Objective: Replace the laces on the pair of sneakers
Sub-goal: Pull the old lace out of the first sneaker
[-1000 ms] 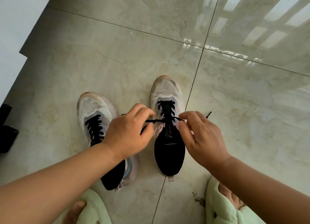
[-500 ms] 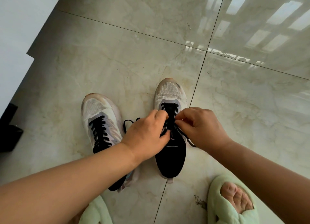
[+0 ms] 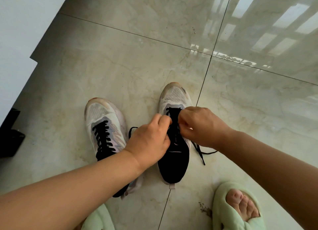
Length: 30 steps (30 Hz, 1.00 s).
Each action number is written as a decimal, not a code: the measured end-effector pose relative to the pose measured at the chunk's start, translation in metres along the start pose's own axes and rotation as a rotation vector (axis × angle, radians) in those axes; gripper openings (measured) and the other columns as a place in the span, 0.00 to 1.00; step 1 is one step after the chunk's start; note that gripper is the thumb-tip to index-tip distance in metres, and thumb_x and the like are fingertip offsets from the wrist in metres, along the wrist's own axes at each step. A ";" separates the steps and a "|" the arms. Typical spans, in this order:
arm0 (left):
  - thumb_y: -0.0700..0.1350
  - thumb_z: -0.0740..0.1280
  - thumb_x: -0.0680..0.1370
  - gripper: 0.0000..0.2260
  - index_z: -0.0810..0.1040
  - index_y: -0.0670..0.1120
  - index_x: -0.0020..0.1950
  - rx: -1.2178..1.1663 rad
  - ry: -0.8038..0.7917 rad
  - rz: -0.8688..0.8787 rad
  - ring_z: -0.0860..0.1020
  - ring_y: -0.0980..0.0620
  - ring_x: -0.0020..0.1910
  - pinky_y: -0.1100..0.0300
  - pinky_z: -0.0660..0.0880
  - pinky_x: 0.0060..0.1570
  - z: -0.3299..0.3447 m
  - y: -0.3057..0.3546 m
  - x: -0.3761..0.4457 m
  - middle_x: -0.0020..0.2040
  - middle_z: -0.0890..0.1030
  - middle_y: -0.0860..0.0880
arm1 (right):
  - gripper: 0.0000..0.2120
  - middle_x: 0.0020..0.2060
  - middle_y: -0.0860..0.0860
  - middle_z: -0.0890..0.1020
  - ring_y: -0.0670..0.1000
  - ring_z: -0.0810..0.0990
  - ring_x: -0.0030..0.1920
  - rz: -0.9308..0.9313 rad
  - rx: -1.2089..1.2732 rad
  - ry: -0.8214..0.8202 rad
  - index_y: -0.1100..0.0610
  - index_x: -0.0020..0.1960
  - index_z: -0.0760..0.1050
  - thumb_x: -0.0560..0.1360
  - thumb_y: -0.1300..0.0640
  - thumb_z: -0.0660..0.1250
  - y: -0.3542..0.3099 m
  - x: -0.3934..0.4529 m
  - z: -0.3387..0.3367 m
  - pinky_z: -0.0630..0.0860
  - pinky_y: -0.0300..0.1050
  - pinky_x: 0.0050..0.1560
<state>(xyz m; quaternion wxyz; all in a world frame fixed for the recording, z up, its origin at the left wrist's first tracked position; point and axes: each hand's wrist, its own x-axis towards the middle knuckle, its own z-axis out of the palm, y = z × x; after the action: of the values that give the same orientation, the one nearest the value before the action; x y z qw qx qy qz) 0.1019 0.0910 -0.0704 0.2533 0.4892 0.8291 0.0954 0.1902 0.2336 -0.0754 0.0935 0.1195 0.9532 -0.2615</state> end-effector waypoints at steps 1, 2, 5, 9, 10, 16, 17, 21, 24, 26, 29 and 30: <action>0.42 0.60 0.76 0.13 0.69 0.45 0.61 0.013 -0.015 -0.006 0.77 0.42 0.43 0.48 0.74 0.42 0.000 0.001 0.000 0.57 0.71 0.47 | 0.05 0.33 0.57 0.74 0.58 0.71 0.33 -0.071 -0.071 0.001 0.64 0.39 0.72 0.72 0.64 0.62 0.002 0.000 -0.002 0.69 0.47 0.38; 0.42 0.59 0.76 0.13 0.68 0.46 0.61 0.028 -0.029 -0.008 0.77 0.42 0.42 0.49 0.74 0.41 0.001 0.001 0.000 0.57 0.70 0.48 | 0.04 0.31 0.58 0.75 0.57 0.71 0.31 -0.113 -0.140 0.007 0.65 0.38 0.73 0.71 0.66 0.64 0.003 -0.001 -0.003 0.71 0.47 0.37; 0.42 0.59 0.76 0.13 0.66 0.46 0.61 0.057 -0.048 -0.001 0.77 0.42 0.41 0.51 0.74 0.39 0.001 0.002 0.000 0.57 0.69 0.48 | 0.04 0.29 0.57 0.75 0.58 0.73 0.28 -0.113 -0.206 0.094 0.64 0.35 0.73 0.68 0.67 0.68 0.005 -0.008 0.000 0.73 0.47 0.33; 0.42 0.59 0.76 0.13 0.67 0.45 0.60 0.056 -0.044 0.007 0.77 0.42 0.40 0.50 0.73 0.38 0.001 0.000 -0.001 0.56 0.69 0.47 | 0.09 0.32 0.50 0.76 0.53 0.75 0.36 0.280 0.191 0.112 0.59 0.38 0.75 0.71 0.53 0.65 -0.002 -0.013 0.011 0.68 0.45 0.36; 0.42 0.60 0.76 0.12 0.67 0.45 0.60 0.053 -0.039 0.006 0.77 0.42 0.39 0.50 0.73 0.38 0.001 0.000 -0.001 0.55 0.69 0.47 | 0.11 0.31 0.50 0.76 0.51 0.75 0.35 0.392 0.292 0.093 0.60 0.38 0.75 0.71 0.52 0.65 -0.003 -0.013 0.013 0.70 0.45 0.36; 0.42 0.60 0.76 0.12 0.67 0.46 0.60 0.017 -0.045 0.003 0.77 0.42 0.41 0.48 0.74 0.41 0.002 -0.001 0.000 0.56 0.70 0.47 | 0.09 0.24 0.48 0.71 0.45 0.65 0.24 0.638 0.664 0.072 0.61 0.33 0.72 0.69 0.58 0.67 -0.008 -0.009 0.021 0.63 0.35 0.24; 0.41 0.60 0.76 0.12 0.67 0.46 0.60 0.013 -0.046 -0.003 0.77 0.43 0.41 0.48 0.74 0.42 0.002 -0.002 0.000 0.56 0.69 0.48 | 0.08 0.26 0.49 0.72 0.45 0.67 0.26 0.581 0.595 0.097 0.62 0.34 0.73 0.69 0.58 0.67 -0.007 -0.009 0.019 0.64 0.36 0.26; 0.41 0.59 0.76 0.13 0.67 0.46 0.61 0.000 -0.040 -0.005 0.77 0.44 0.40 0.51 0.75 0.41 0.004 -0.002 -0.004 0.56 0.69 0.48 | 0.06 0.38 0.53 0.76 0.54 0.73 0.39 0.239 -0.021 0.091 0.61 0.43 0.73 0.73 0.59 0.61 0.008 -0.014 0.013 0.66 0.42 0.41; 0.41 0.59 0.77 0.13 0.67 0.47 0.61 0.018 -0.042 0.015 0.77 0.45 0.39 0.53 0.74 0.39 0.005 -0.002 -0.004 0.56 0.69 0.49 | 0.05 0.37 0.50 0.75 0.52 0.73 0.39 0.338 0.050 0.155 0.58 0.42 0.72 0.72 0.57 0.61 0.009 -0.018 0.017 0.66 0.43 0.38; 0.42 0.59 0.77 0.12 0.67 0.47 0.60 0.015 -0.045 0.013 0.76 0.44 0.39 0.52 0.74 0.39 0.005 -0.002 -0.005 0.57 0.69 0.49 | 0.09 0.33 0.49 0.75 0.49 0.71 0.35 0.557 0.361 0.203 0.60 0.38 0.72 0.71 0.55 0.63 0.004 -0.018 0.020 0.65 0.42 0.33; 0.41 0.59 0.77 0.13 0.67 0.46 0.61 -0.002 -0.047 0.011 0.77 0.44 0.39 0.49 0.75 0.41 0.004 -0.002 -0.005 0.57 0.69 0.48 | 0.21 0.32 0.53 0.74 0.50 0.70 0.33 0.767 0.826 0.068 0.68 0.41 0.74 0.70 0.47 0.66 0.000 -0.017 0.024 0.66 0.43 0.35; 0.41 0.59 0.77 0.13 0.67 0.46 0.60 -0.007 -0.046 0.011 0.77 0.43 0.39 0.48 0.75 0.41 0.004 -0.001 -0.005 0.56 0.69 0.48 | 0.23 0.32 0.53 0.73 0.50 0.70 0.33 0.775 0.911 0.042 0.68 0.43 0.74 0.70 0.46 0.67 -0.002 -0.019 0.026 0.66 0.44 0.36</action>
<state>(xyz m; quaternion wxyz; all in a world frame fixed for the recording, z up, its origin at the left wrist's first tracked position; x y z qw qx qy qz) 0.1047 0.0857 -0.0727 0.2737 0.4948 0.8200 0.0884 0.2105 0.2146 -0.0922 0.1027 0.4917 0.6335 -0.5885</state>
